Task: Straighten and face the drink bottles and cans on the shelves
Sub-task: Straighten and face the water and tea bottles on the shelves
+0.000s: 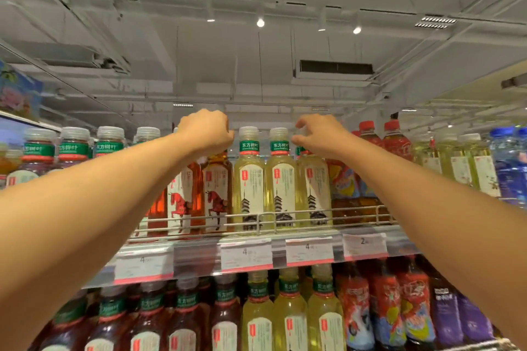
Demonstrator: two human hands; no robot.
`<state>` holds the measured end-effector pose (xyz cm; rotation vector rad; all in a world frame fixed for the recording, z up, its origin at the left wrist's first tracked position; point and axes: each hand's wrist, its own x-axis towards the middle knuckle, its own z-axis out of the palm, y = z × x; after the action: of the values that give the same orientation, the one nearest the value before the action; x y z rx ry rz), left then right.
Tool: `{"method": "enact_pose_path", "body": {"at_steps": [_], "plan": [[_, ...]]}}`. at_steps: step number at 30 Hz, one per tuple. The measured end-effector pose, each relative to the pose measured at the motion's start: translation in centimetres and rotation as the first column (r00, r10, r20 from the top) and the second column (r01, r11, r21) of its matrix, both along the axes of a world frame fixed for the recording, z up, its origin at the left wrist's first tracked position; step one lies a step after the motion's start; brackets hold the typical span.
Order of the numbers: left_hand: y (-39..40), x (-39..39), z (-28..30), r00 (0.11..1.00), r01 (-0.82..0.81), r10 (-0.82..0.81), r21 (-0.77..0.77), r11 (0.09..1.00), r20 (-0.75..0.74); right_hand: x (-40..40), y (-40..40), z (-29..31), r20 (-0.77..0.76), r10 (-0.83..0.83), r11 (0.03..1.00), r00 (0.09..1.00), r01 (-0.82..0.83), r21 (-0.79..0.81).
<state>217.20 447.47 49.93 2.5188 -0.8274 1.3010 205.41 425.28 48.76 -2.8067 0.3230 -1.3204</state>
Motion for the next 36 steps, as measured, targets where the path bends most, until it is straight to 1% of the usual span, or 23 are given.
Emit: {"method": "enact_pose_path", "body": {"at_steps": [3, 6, 9, 11, 13, 15, 17, 19, 21, 22, 24, 25, 27, 29, 32, 36], "plan": [[-0.4, 0.1, -0.4, 0.998, -0.068, 0.068, 0.009, 0.998, 0.013, 0.4, -0.2, 0.2, 0.029, -0.075, 0.996, 0.997, 0.076, -0.041], [-0.4, 0.2, -0.2, 0.999, -0.028, 0.028, 0.007, 1.0, -0.025, 0.5, -0.1, 0.9, 0.003, -0.059, 0.998, 0.998, 0.059, -0.028], [0.4, 0.1, 0.6, 0.999, -0.002, 0.004, 0.04, 0.999, -0.054, 0.6, 0.4, 1.0, 0.046, -0.052, 0.999, 0.998, 0.052, -0.005], [1.1, 0.2, 0.9, 0.995, 0.057, -0.052, 0.055, 0.997, -0.087, 0.8, 0.5, 0.8, 0.081, -0.045, 0.999, 0.996, 0.043, 0.027], [1.4, 0.1, 0.6, 0.993, 0.084, -0.077, 0.071, 0.994, -0.089, 0.9, 0.3, 0.6, 0.105, -0.039, 0.997, 0.994, 0.032, 0.064], [1.3, -0.2, 0.0, 0.996, 0.067, -0.061, 0.094, 0.993, -0.064, 0.9, 0.0, 0.5, 0.106, -0.027, 0.996, 0.994, 0.018, 0.087], [1.5, -0.3, -0.4, 0.998, 0.06, -0.059, 0.094, 0.994, -0.018, 0.9, -0.3, 0.6, 0.083, -0.034, 0.997, 0.996, 0.029, 0.066], [2.6, -0.2, -0.3, 0.996, 0.049, -0.052, 0.048, 0.998, 0.068, 0.8, -0.3, 0.6, 0.065, -0.056, 0.998, 0.996, 0.056, 0.009], [4.1, 0.2, 0.0, 0.993, -0.031, 0.032, -0.011, 0.999, 0.118, 1.0, 0.1, 0.4, 0.105, -0.063, 0.995, 0.992, 0.071, -0.075], [4.8, 0.4, 0.1, 0.99, -0.092, 0.093, -0.019, 0.996, 0.105, 1.2, 0.4, 0.4, 0.12, -0.045, 0.993, 0.992, 0.057, -0.101], [5.6, 0.7, 0.0, 0.985, -0.167, 0.167, 0.017, 0.986, 0.045, 1.7, 1.2, 0.4, 0.08, 0.012, 0.997, 0.997, -0.005, -0.08], [5.8, 0.8, -0.1, 0.986, -0.165, 0.164, 0.03, 0.986, 0.013, 2.0, 1.6, 0.4, 0.048, 0.032, 0.998, 0.998, -0.029, -0.051], [6.0, 1.0, -0.3, 0.992, -0.121, 0.121, -0.002, 0.993, -0.027, 2.4, 2.2, 0.6, 0.015, 0.051, 0.999, 0.999, -0.051, -0.014], [6.1, 1.1, -0.4, 0.996, -0.078, 0.076, -0.043, 0.996, -0.043, 2.5, 2.4, 0.9, -0.005, 0.098, 0.995, 0.995, -0.098, 0.024], [6.3, 1.3, -0.1, 0.998, -0.044, 0.041, -0.058, 0.997, -0.042, 1.8, 2.4, 1.4, -0.044, 0.205, 0.975, 0.978, -0.2, 0.101], [6.8, 1.6, 0.1, 0.999, -0.004, 0.0, -0.081, 0.997, -0.054, 1.2, 2.6, 1.6, -0.03, 0.277, 0.951, 0.96, -0.269, 0.153]]}}
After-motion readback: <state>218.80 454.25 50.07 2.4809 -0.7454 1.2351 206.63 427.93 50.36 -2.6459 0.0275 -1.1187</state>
